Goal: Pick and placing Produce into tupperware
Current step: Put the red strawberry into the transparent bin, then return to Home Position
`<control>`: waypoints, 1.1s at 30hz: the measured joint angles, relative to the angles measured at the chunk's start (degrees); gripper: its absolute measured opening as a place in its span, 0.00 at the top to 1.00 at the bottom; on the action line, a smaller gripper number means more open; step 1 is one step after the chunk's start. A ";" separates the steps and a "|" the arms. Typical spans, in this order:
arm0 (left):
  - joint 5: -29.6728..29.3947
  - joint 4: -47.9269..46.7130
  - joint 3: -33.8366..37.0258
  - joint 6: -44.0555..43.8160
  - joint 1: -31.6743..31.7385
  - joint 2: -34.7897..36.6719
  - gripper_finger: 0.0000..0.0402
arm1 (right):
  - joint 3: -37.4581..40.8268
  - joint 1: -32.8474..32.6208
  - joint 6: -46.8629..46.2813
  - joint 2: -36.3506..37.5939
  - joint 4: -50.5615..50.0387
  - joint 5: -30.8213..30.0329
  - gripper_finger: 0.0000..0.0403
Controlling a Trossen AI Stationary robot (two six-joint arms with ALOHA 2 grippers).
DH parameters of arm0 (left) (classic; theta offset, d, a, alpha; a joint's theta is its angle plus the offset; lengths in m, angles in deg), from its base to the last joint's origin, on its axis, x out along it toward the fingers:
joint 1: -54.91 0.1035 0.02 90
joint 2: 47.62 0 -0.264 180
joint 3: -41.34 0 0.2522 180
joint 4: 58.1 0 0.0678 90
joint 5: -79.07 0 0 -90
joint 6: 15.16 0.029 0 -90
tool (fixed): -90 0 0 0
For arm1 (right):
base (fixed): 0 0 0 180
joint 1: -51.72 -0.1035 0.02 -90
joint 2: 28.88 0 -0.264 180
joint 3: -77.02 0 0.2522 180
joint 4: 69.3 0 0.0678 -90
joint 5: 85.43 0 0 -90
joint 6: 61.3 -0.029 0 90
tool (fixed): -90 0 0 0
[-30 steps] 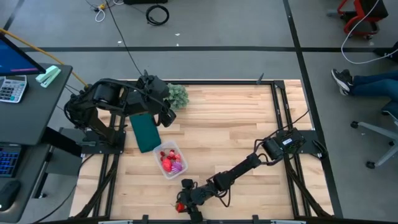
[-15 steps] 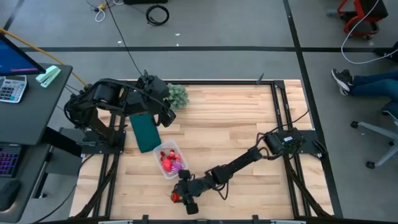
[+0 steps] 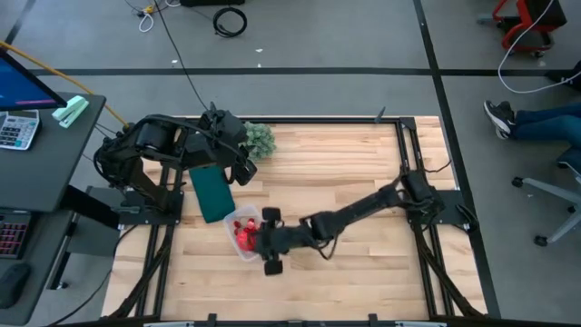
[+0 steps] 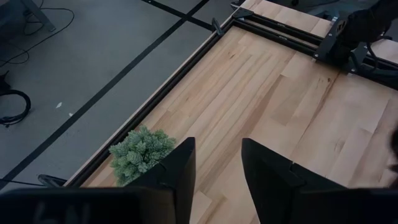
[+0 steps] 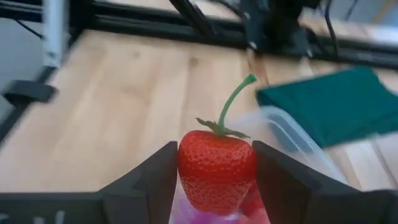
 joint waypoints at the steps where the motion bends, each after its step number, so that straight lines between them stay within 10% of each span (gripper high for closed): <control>1: 0.00 0.00 0.00 0.00 -0.01 0.00 0.66 | 0.00 1.02 -0.46 -0.39 -0.19 0.88 0.50; 22: -0.04 -0.03 0.00 0.59 0.00 0.00 0.68 | -0.02 6.29 -1.02 -5.05 0.30 3.47 0.37; 33: -0.07 -1.84 0.02 9.07 -0.01 0.00 0.66 | -0.02 6.29 -0.72 10.25 -16.39 3.17 0.36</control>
